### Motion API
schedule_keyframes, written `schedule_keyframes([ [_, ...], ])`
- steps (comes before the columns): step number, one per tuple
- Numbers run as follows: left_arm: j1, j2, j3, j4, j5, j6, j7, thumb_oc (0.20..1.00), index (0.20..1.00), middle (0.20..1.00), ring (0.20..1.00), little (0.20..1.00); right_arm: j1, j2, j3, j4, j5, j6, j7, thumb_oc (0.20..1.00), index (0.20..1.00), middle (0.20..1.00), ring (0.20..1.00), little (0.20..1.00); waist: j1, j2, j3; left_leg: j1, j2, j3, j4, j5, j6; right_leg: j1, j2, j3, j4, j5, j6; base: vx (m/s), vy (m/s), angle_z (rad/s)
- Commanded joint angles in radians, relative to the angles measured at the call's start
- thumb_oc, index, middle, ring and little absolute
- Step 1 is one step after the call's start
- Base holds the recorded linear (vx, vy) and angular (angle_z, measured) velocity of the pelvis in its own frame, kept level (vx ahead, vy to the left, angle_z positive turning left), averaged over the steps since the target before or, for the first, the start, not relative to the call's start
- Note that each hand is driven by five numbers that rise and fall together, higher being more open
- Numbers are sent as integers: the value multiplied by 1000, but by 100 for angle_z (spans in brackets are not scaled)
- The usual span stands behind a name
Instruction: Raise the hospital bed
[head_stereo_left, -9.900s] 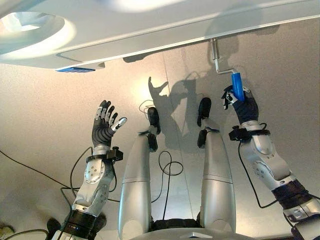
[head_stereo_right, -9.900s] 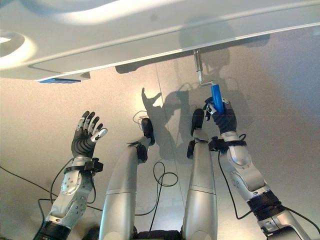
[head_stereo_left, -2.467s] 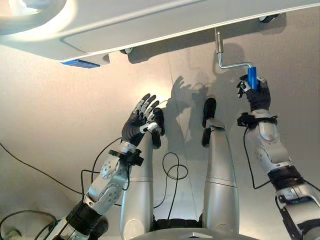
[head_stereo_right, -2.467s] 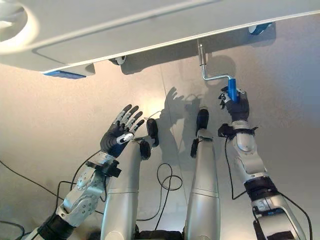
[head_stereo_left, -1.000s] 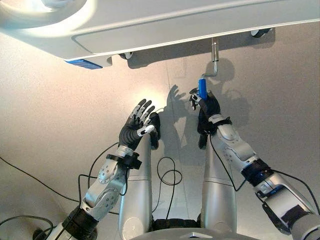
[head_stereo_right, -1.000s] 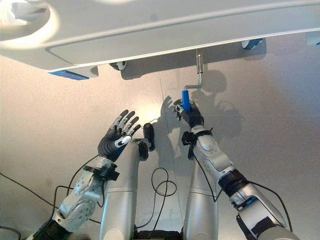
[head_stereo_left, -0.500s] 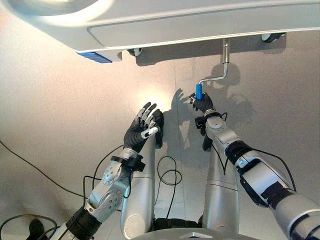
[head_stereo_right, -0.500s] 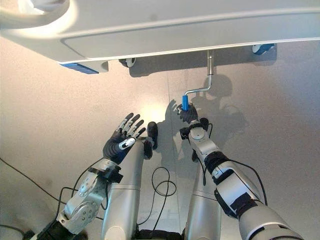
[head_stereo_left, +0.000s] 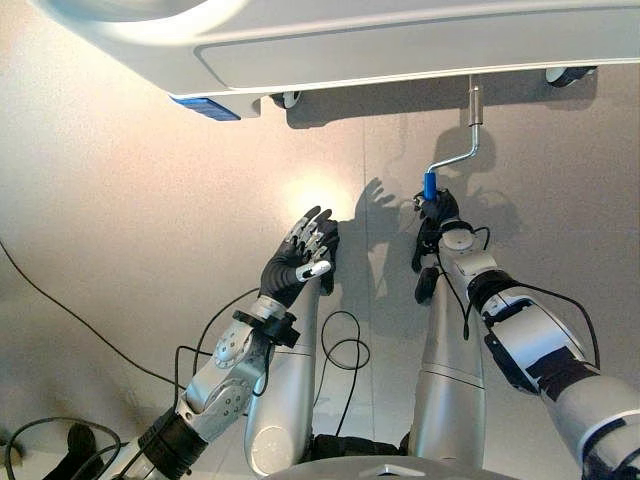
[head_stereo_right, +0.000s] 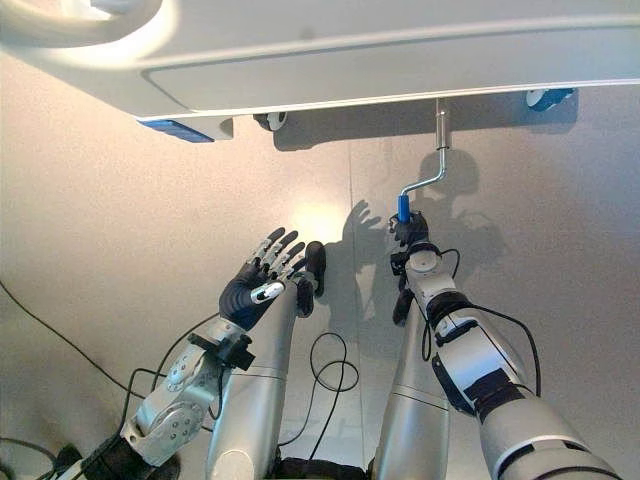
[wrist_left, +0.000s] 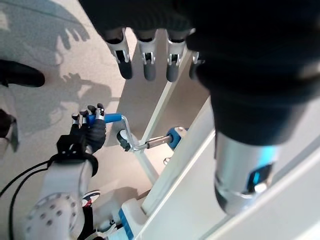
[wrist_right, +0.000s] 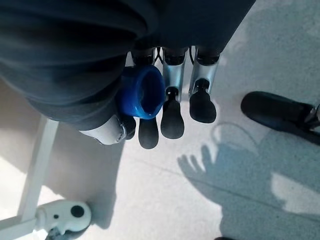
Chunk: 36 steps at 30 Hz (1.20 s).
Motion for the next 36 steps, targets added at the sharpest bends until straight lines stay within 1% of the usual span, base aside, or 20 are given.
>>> schedule_keyframes([
  [1,-8,-29,-13,-81,-1,-44,-41,1000,1000,1000,1000,1000,29,-145,-62,57,9,-17,-33,200,200,200,200,200,-15,92,-31,-66,-25,-40,-190,254,-92,-29,-1,-36,56,58,39,11,-13,4],
  [6,-9,-28,-12,-81,3,-44,-54,1000,1000,1000,1000,1000,73,-237,-138,65,63,-34,-55,200,200,200,200,200,-29,92,-31,-62,-24,-38,-191,253,-93,-31,-2,-30,62,53,40,11,-4,3],
  [9,-9,-29,-8,-80,4,-45,-60,1000,1000,1000,1000,1000,93,-261,-165,64,90,-43,-57,200,200,200,200,200,-33,92,-31,-57,-22,-38,-195,251,-93,-29,-2,-30,62,51,40,0,0,0],
  [11,-2,-29,2,-81,6,-46,-63,1000,1000,1000,1000,1000,124,-289,-191,34,128,-62,-57,200,200,200,200,200,-43,85,-31,-53,-19,-38,-200,251,-93,-28,0,-29,63,48,40,0,0,0],
  [16,6,-24,9,-81,9,-45,-65,1000,1000,1000,1000,1000,178,-308,-221,-8,160,-86,-59,200,200,200,200,200,-60,72,-31,-47,-16,-36,-208,253,-95,-27,4,-26,61,49,40,5,-13,-3],
  [17,12,-22,17,-82,9,-48,-65,1000,1000,1000,1000,1000,205,-310,-238,-23,168,-95,-63,200,200,200,200,200,-70,65,-31,-46,-14,-37,-212,254,-95,-25,3,-25,57,49,40,6,-20,-3],
  [20,16,-20,21,-83,6,-48,-64,1000,1000,1000,1000,1000,224,-312,-247,-35,170,-100,-67,200,200,200,200,200,-75,61,-31,-43,-13,-36,-215,255,-95,-24,5,-25,57,48,39,3,-11,0],
  [22,21,-19,34,-81,3,-51,-58,1000,1000,1000,1000,1000,255,-309,-268,-79,184,-119,-85,200,200,200,200,200,-85,55,-31,-42,-13,-36,-216,257,-97,-25,10,-22,60,46,37,2,-17,0],
  [24,29,-20,48,-85,1,-51,-57,1000,1000,1000,1000,1000,293,-305,-282,-167,208,-146,-86,200,200,200,200,200,-95,46,-31,-43,-10,-35,-218,258,-98,-27,14,-22,62,45,36,0,0,0],
  [25,30,-20,48,-85,1,-50,-57,1000,1000,1000,1000,1000,297,-304,-284,-171,207,-145,-88,200,200,200,200,200,-94,45,-31,-42,-10,-34,-218,258,-98,-27,13,-21,62,45,36,0,0,0],
  [26,35,-20,55,-86,3,-50,-56,1000,1000,1000,1000,1000,324,-300,-292,-236,211,-160,-94,200,200,200,200,200,-100,38,-31,-42,-9,-34,-218,259,-97,-30,14,-21,66,44,35,0,0,0],
  [27,44,-20,66,-87,5,-49,-51,1000,1000,1000,1000,1000,368,-290,-295,-352,203,-180,-104,200,200,200,200,200,-107,31,-31,-44,-7,-33,-219,260,-97,-34,17,-20,69,45,35,8,-46,0],
  [28,54,-22,83,-87,11,-45,-45,1000,1000,1000,1000,1000,445,-282,-302,-556,195,-219,-98,200,200,200,200,200,-121,16,-31,-48,-5,-33,-218,261,-96,-38,19,-19,68,47,35,5,-35,-1],
  [29,55,-21,82,-88,11,-45,-45,1000,1000,1000,1000,1000,454,-280,-305,-567,191,-216,-102,200,200,200,200,200,-120,15,-31,-47,-6,-33,-218,261,-96,-37,19,-18,69,47,35,1,-52,-3],
  [30,60,-23,96,-93,11,-45,-41,1000,1000,1000,1000,1000,511,-263,-322,-719,175,-248,-103,200,200,200,200,200,-131,5,-31,-51,-5,-33,-213,261,-96,-39,21,-18,70,48,35,-3,-26,-4],
  [31,61,-22,95,-94,11,-44,-41,1000,1000,1000,1000,1000,518,-261,-325,-728,172,-245,-107,200,200,200,200,200,-130,4,-31,-50,-5,-32,-213,261,-96,-38,21,-17,71,48,35,-3,-33,-4],
  [32,68,-22,105,-99,14,-44,-36,1000,1000,1000,1000,1000,565,-246,-331,-846,167,-266,-96,200,200,200,200,200,-137,-2,-31,-50,-5,-30,-211,261,-95,-42,21,-17,74,49,36,-2,-14,-8],
  [34,75,-20,114,-109,14,-42,-30,1000,1000,1000,1000,1000,604,-234,-343,-950,155,-285,-86,200,200,200,200,200,-142,-7,-31,-50,-5,-31,-212,263,-95,-41,22,-17,74,50,37,-2,-20,-8],
  [36,86,-11,130,-125,17,-40,-26,1000,1000,1000,1000,1000,647,-208,-330,-1128,153,-309,-54,200,200,200,200,200,-148,-15,-31,-48,-3,-32,-210,266,-96,-40,23,-18,76,54,39,-6,-9,-8],
])
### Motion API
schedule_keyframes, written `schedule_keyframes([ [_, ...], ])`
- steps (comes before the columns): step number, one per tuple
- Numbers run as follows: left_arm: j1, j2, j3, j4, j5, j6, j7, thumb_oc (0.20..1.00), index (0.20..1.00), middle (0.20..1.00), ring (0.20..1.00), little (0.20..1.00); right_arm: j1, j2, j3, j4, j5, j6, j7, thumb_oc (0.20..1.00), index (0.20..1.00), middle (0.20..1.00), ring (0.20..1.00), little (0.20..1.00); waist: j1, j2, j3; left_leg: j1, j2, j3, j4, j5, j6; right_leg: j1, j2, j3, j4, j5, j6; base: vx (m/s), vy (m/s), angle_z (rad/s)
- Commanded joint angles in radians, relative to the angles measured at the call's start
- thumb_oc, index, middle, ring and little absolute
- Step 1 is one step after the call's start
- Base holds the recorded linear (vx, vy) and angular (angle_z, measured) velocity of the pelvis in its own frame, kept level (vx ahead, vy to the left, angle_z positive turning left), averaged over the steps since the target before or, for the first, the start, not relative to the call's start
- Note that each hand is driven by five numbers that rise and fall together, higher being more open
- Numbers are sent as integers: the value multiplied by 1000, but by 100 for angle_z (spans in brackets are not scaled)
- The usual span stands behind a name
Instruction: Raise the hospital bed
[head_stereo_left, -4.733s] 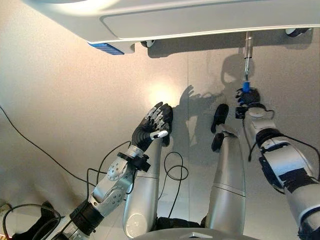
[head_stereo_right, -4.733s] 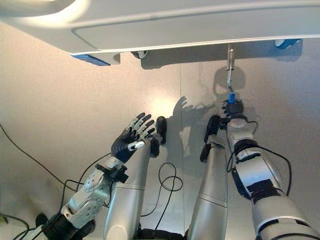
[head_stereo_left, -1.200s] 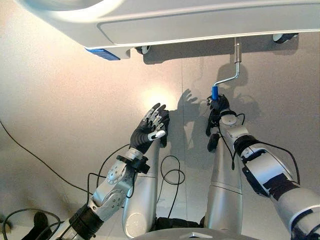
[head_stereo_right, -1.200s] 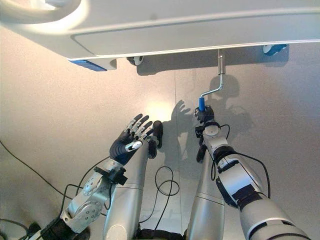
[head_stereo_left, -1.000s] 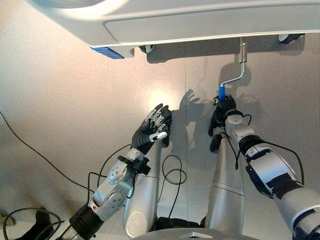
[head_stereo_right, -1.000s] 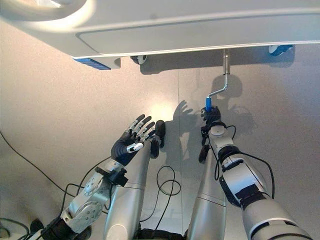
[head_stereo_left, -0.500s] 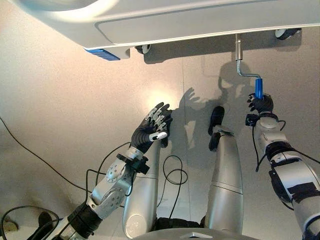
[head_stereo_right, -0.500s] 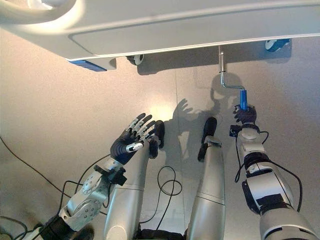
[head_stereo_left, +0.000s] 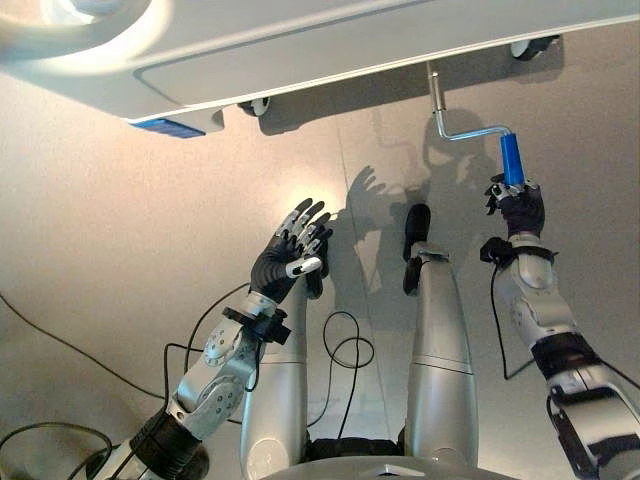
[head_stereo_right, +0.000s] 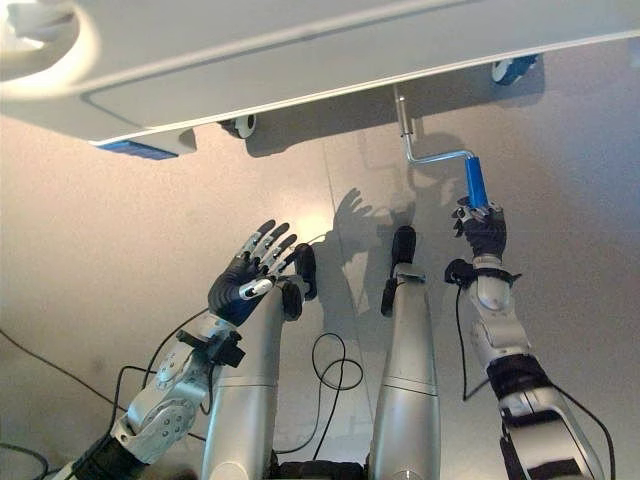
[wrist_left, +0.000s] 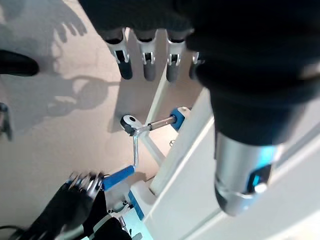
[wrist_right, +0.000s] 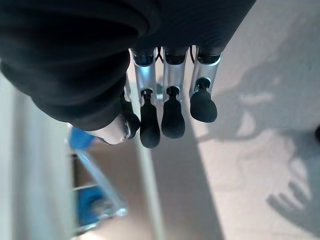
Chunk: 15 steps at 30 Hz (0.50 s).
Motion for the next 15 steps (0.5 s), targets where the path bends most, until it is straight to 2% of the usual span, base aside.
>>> schedule_keyframes([
  [1,63,-9,26,-93,16,-36,-3,1000,1000,1000,1000,1000,19,-27,-52,-156,-24,-103,19,200,200,200,200,200,5,-11,-32,-35,-3,-52,-224,276,-117,-17,9,-47,70,57,23,-12,-4,-8],
  [2,71,-5,38,-102,17,-34,1,1000,1000,1000,1000,1000,40,-15,-31,-240,-23,-106,46,200,200,200,200,200,2,-16,-32,-36,-1,-52,-220,277,-117,-15,9,-48,69,60,23,-9,-3,-5],
  [8,95,11,52,-125,17,-29,13,1000,1000,1000,1000,1000,77,-22,41,-419,-23,-87,91,200,200,200,200,200,0,-31,-32,-29,0,-49,-223,283,-119,0,5,-53,60,69,27,-5,-2,-3],
  [11,98,20,51,-129,17,-24,12,1000,1000,1000,1000,1000,71,-41,75,-447,-22,-71,107,200,200,200,200,200,2,-34,-32,-22,2,-49,-231,287,-120,10,2,-58,50,71,28,-11,7,5],
  [15,90,31,33,-135,16,-18,10,1000,1000,1000,1000,1000,-3,-70,198,-452,-25,-25,142,200,200,200,200,200,19,-37,-32,-7,1,-56,-234,288,-118,32,0,-65,36,75,28,0,0,0],
])
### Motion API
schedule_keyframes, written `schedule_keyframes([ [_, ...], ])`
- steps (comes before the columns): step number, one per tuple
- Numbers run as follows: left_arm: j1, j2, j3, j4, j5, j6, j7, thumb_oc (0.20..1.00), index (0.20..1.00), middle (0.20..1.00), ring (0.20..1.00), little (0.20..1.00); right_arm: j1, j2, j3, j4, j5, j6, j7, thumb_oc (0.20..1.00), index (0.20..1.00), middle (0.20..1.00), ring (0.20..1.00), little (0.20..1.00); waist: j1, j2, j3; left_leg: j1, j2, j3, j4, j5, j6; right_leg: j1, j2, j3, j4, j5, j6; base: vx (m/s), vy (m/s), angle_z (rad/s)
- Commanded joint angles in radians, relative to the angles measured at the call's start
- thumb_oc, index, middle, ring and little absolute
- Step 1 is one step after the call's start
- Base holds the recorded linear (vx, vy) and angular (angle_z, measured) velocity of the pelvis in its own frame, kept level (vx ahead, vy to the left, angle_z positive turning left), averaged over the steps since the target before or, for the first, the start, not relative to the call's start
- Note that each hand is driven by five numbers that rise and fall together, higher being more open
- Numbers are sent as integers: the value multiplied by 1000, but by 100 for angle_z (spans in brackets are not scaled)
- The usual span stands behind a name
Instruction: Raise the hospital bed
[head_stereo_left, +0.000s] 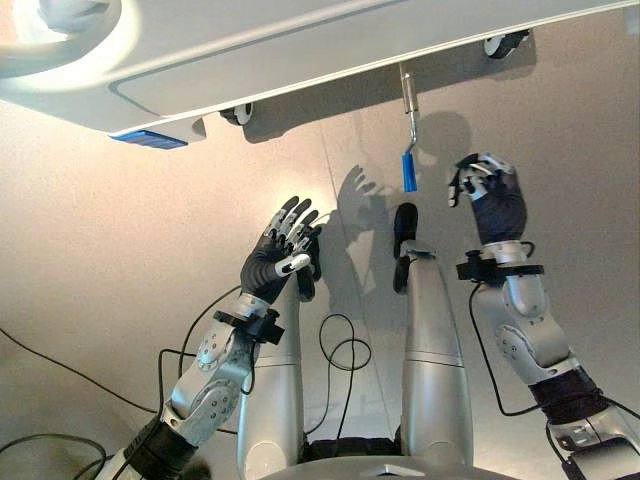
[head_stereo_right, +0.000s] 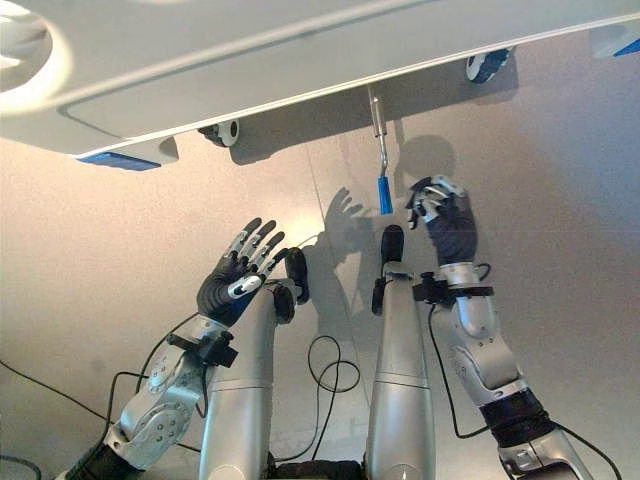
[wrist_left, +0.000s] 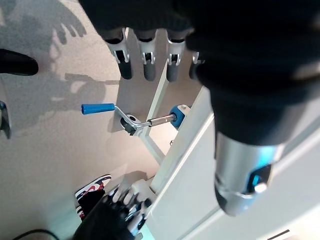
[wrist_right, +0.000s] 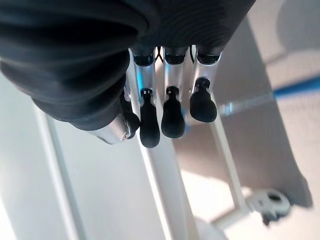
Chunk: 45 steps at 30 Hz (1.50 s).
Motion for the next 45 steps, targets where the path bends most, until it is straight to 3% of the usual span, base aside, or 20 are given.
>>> schedule_keyframes([
  [1,44,10,15,-110,16,-24,-8,1000,1000,1000,1000,1000,-39,-36,38,-70,-25,-1,34,200,200,200,200,200,35,-9,-31,-31,-2,-43,-226,286,-119,-4,-2,-53,64,72,25,1,4,4],
  [4,33,5,9,-101,26,-22,-1,1000,1000,1000,1000,1000,-84,-34,90,-50,-50,21,34,200,200,200,200,200,45,-7,-31,-16,-2,-45,-242,288,-118,15,-5,-57,51,73,26,-14,6,5],
  [5,29,1,11,-95,26,-23,1,1000,1000,1000,1000,1000,-98,-29,100,-35,-57,24,30,545,545,545,545,545,48,-6,-31,-7,0,-45,-250,288,-116,27,-7,-59,39,74,26,0,0,0],
  [6,23,-1,20,-87,26,-25,-3,1000,1000,1000,1000,1000,-109,-25,125,-19,-57,34,50,1000,1000,1000,1000,1000,55,-4,-31,31,6,-42,-292,291,-111,56,-8,-64,14,72,26,0,0,0],
  [13,2,-33,71,-2,80,-43,2,1000,1000,1000,1000,1000,-109,-9,138,71,-100,56,65,1000,1000,1000,1000,1000,68,4,-31,204,2,-33,-438,292,-91,217,-8,-87,-110,60,19,-56,15,1],
  [14,-6,-36,85,23,112,-48,13,1000,1000,1000,1000,1000,-110,-3,135,89,-108,56,68,1000,1000,1000,1000,1000,74,7,-31,212,3,-33,-466,328,-82,224,-3,-98,-139,94,12,-101,-18,-3],
  [23,-17,-128,195,533,467,-102,115,1000,1000,1000,1000,1000,-28,89,38,421,-277,37,4,1000,1000,1000,1000,1000,91,18,-32,494,-10,-49,-583,321,-73,533,-21,-144,-285,93,12,-9,-42,3],
  [24,-19,-141,204,653,538,-102,118,1000,1000,1000,1000,1000,-1,105,10,506,-295,41,12,1000,1000,1000,1000,1000,94,19,-59,545,-10,-51,-608,318,-73,591,-24,-155,-323,95,14,50,-49,9],
  [30,10,-185,248,986,736,-82,141,1000,1000,1000,1000,1000,104,149,-87,736,-352,56,11,1000,1000,1000,1000,1000,88,19,-151,704,-6,-59,-705,323,-82,764,-25,-184,-434,109,21,62,-38,3],
  [40,42,-281,378,1396,826,4,98,1000,1000,1000,1000,1000,185,218,-170,1127,-374,132,53,1000,1000,1000,1000,1000,88,-7,-362,929,-13,-68,-881,331,-97,1021,-4,-214,-667,140,34,75,-54,1],
  [45,58,-303,390,1453,838,28,81,1000,1000,1000,1000,1000,199,237,-179,1298,-403,173,81,1000,1000,1000,1000,1000,91,-12,-447,1032,-9,-72,-939,322,-103,1122,-2,-236,-752,149,40,73,-30,4],
])
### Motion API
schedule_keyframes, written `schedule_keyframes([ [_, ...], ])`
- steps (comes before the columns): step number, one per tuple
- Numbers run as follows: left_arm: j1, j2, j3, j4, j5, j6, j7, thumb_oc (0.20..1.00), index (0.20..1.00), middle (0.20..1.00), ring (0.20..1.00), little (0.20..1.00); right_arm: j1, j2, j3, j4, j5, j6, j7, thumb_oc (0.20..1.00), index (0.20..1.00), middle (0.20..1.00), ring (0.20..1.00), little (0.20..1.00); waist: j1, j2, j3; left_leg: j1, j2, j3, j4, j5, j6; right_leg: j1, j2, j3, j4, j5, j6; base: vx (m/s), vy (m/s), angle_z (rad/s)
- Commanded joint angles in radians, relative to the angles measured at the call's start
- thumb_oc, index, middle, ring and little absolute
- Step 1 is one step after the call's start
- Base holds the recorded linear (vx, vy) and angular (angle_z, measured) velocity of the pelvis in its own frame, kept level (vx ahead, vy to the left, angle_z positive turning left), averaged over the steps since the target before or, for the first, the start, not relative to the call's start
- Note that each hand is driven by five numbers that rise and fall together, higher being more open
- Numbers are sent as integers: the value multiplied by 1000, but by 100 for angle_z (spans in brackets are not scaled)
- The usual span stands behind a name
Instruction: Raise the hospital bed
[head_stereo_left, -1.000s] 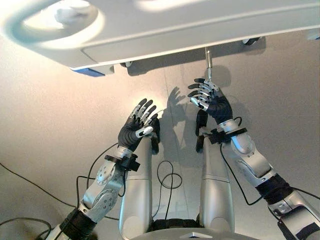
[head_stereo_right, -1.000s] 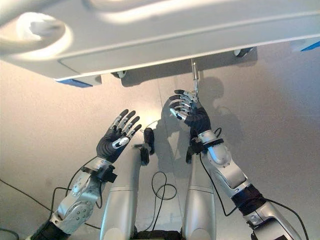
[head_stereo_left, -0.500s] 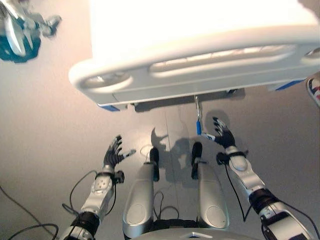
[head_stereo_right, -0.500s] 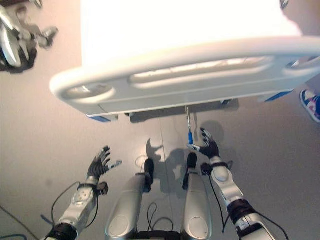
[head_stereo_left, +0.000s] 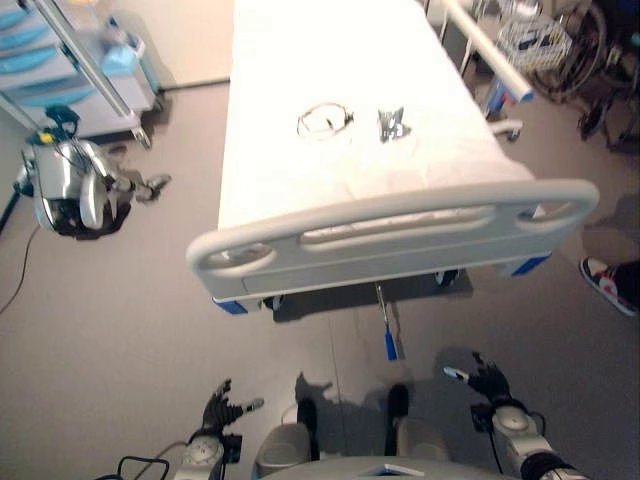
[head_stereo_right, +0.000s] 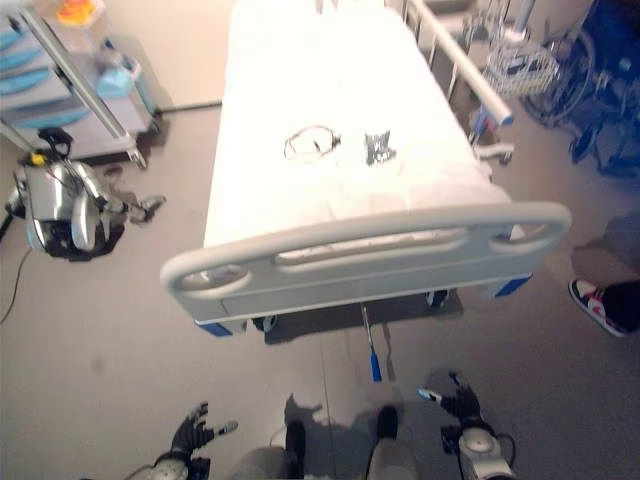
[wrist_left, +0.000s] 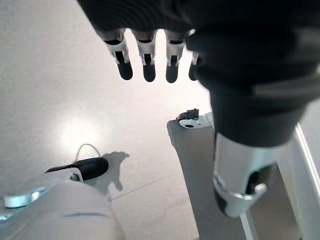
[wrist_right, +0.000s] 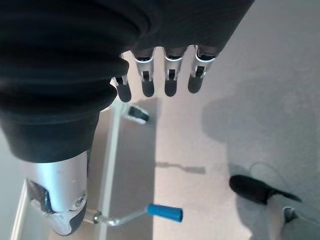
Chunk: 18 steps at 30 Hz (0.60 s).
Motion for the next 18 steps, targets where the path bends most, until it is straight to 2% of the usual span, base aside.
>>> schedule_keyframes([
  [1,-23,30,2,12,32,-2,-12,1000,1000,1000,1000,1000,-27,6,-28,32,-32,9,20,1000,1000,1000,1000,1000,34,-31,-34,-70,-39,-35,-61,130,-31,21,-35,-5,24,23,71,99,-29,7],
  [4,-17,26,5,24,32,8,-21,1000,1000,1000,1000,1000,-4,19,-40,76,-39,24,32,1000,1000,1000,1000,1000,35,-36,-79,-30,-33,-34,-101,134,-37,64,-37,-22,-7,29,79,55,-15,3],
  [18,-20,22,0,55,60,25,-49,1000,1000,1000,1000,1000,12,60,-21,142,-49,52,61,1000,1000,1000,1000,1000,42,-52,-130,14,-26,-36,-101,111,-36,131,-43,-30,-47,33,85,4,-6,5],
])
